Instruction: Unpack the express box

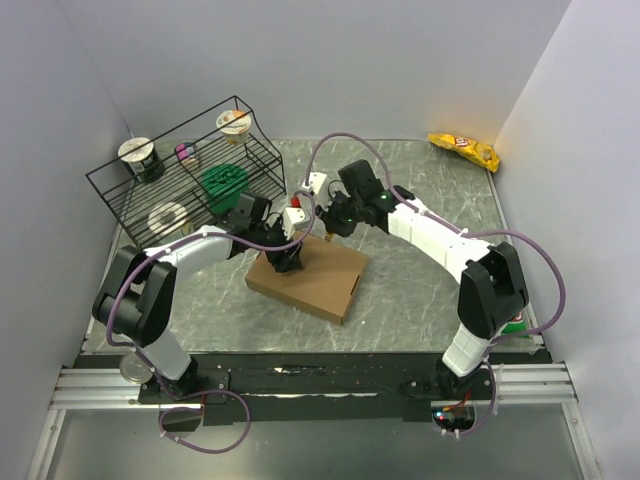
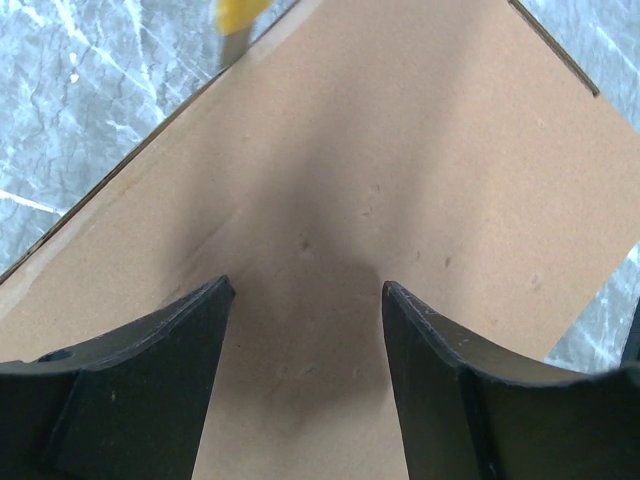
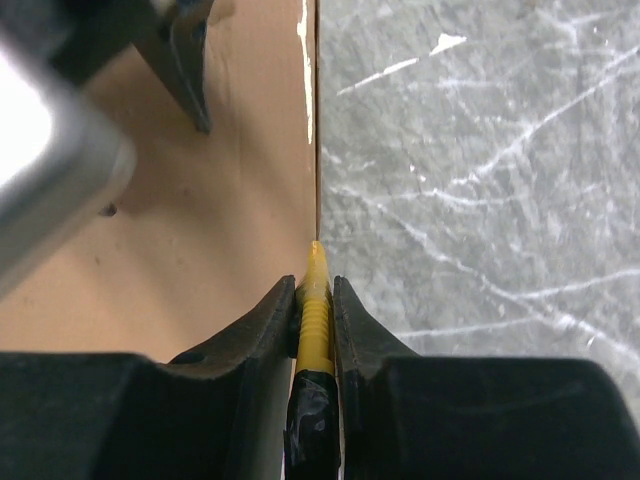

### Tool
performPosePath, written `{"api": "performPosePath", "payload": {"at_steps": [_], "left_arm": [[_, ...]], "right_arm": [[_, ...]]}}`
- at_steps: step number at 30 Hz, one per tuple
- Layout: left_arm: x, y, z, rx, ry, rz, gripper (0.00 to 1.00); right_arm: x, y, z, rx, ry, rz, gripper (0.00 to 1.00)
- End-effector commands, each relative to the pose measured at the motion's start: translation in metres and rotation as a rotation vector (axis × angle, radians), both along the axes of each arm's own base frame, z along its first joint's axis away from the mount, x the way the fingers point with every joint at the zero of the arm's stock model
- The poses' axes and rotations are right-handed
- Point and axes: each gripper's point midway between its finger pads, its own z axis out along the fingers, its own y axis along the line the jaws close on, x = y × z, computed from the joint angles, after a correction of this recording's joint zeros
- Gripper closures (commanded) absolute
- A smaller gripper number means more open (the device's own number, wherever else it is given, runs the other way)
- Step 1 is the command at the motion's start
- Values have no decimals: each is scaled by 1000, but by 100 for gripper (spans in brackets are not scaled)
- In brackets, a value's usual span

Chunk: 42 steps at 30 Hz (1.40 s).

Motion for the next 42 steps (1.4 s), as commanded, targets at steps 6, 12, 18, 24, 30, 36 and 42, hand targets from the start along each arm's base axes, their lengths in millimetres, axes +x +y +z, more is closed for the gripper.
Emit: {"api": "performPosePath", "payload": {"at_steps": [6,12,18,24,30,36,42], "left_arm": [[-11,30,-52,155,161,173,34],[-11,32,-61,180,194,199,34],[-10,34,-64,187,195,211,35],[-11,36,-69,197,207,231,36],[-11,38,-73,210,216,246,38],[-12,42,-81,232,241,270,39],[-9,43,-85,248,246,286,40]], "right_arm": [[-26,-25,8,-22,69,-85,100],[-35,-35,4,-48,79,-100,100],[-43,-44,-5,-74,94,-102,100],[-50,-52,-7,-94,98,-96,100],[-57,-63,-12,-105,123,-101,100],[-58,-70,-17,-111,145,-110,100],[-63,-78,-20,-126,178,-118,100]]}}
